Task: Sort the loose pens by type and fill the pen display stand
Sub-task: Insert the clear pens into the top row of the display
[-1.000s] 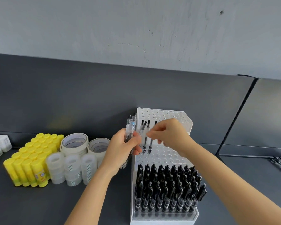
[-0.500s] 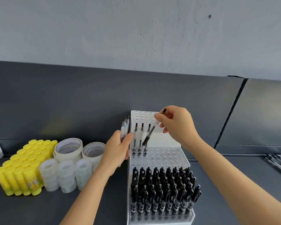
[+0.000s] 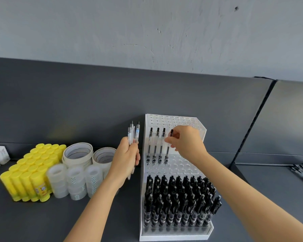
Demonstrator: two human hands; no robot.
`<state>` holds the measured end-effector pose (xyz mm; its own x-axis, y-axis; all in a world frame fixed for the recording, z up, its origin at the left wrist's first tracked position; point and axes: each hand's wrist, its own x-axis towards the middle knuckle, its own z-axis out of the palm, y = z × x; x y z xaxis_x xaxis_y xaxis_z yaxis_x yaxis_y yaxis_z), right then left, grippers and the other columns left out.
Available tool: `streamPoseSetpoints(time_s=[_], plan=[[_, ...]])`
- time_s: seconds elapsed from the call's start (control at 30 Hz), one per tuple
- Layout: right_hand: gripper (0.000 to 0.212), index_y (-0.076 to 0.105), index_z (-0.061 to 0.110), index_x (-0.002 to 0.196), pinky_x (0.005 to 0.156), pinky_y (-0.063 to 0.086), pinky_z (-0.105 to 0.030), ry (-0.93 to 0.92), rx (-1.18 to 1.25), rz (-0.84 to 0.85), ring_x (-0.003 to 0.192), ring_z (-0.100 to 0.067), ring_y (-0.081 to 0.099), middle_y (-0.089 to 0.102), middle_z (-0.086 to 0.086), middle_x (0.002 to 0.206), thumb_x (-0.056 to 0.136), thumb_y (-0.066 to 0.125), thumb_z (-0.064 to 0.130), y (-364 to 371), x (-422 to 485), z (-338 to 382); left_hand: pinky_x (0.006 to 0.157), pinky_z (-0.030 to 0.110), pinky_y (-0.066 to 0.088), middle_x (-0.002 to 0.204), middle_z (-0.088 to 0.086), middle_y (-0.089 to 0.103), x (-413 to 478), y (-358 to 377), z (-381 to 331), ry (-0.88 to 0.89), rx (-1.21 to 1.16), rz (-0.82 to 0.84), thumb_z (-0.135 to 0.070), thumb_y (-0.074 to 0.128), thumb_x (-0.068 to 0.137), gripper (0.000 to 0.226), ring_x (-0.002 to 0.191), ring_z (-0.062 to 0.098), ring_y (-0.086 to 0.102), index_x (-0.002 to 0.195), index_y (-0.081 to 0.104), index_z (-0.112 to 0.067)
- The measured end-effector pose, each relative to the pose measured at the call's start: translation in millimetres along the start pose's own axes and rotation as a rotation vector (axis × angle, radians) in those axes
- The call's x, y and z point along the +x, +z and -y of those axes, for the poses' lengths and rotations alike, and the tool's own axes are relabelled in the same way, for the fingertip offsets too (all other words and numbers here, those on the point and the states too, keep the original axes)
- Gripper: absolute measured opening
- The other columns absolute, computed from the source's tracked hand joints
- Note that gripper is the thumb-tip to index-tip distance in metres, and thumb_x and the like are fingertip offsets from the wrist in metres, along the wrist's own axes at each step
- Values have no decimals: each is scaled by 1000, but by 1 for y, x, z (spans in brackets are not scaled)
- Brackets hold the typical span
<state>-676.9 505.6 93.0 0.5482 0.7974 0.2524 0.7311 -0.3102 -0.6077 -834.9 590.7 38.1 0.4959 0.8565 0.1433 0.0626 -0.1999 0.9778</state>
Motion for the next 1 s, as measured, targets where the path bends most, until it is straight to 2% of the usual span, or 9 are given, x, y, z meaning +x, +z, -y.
streamPoseSetpoints(time_s=[0.2,0.27,0.4,0.53,0.63,0.7,0.8,0.9,1.0], plan=[[31,65,-2,81,61,52,-34,17,-64,-38,63,-27,63,69,-16,75,84,70,29,-13,-6,4,62,26,49,70,1,62,-9,0,-16,111,-25,79,-14,45,99,16,62,11,56,97,58,-6],[23,68,5,79,62,53,-31,-53,-52,-69,65,-20,66,68,-6,70,85,69,27,-21,-12,10,59,23,49,70,-1,63,-10,3,-21,123,-36,132,-12,46,99,14,61,9,57,97,59,-8],[3,71,10,82,50,48,-18,-52,321,49,53,0,60,66,5,65,83,70,12,-24,-18,19,58,28,50,72,-1,66,-10,15,-31,120,-96,241,-10,46,99,13,63,16,60,100,59,-8],[4,67,7,80,57,51,-20,74,571,70,64,-9,64,67,-3,69,83,70,7,-25,-19,12,59,21,51,75,0,68,-11,25,-38,140,-82,299,-9,46,99,15,65,13,65,104,60,-6],[7,65,5,77,61,55,-24,78,679,-9,66,-15,68,70,-7,71,83,69,4,-36,-19,6,69,23,55,88,3,72,-7,27,-35,154,-31,233,-13,48,99,15,79,12,70,101,61,-8],[7,65,6,77,62,57,-25,44,598,-116,65,-14,69,71,-7,71,83,68,4,-44,-15,2,77,28,57,93,3,70,-5,25,-32,156,-19,175,-13,48,99,15,85,11,69,99,62,-13],[4,67,9,80,68,59,-30,28,397,-219,65,-15,70,71,-3,71,84,68,8,-45,-9,-7,76,24,57,94,6,66,-3,23,-29,179,29,128,-15,49,98,16,84,12,66,95,62,-22],[4,68,9,81,74,58,-35,20,263,-217,66,-16,70,71,-2,71,84,67,10,-34,-7,-14,76,22,56,102,8,63,-2,22,-27,189,60,112,-16,51,97,17,87,16,65,93,63,-29],[4,67,10,80,76,56,-33,12,215,-190,68,-17,69,70,-1,72,84,67,11,-23,-5,-18,82,30,57,106,5,66,-3,21,-26,192,63,104,-14,55,95,23,90,16,66,94,64,-35]])
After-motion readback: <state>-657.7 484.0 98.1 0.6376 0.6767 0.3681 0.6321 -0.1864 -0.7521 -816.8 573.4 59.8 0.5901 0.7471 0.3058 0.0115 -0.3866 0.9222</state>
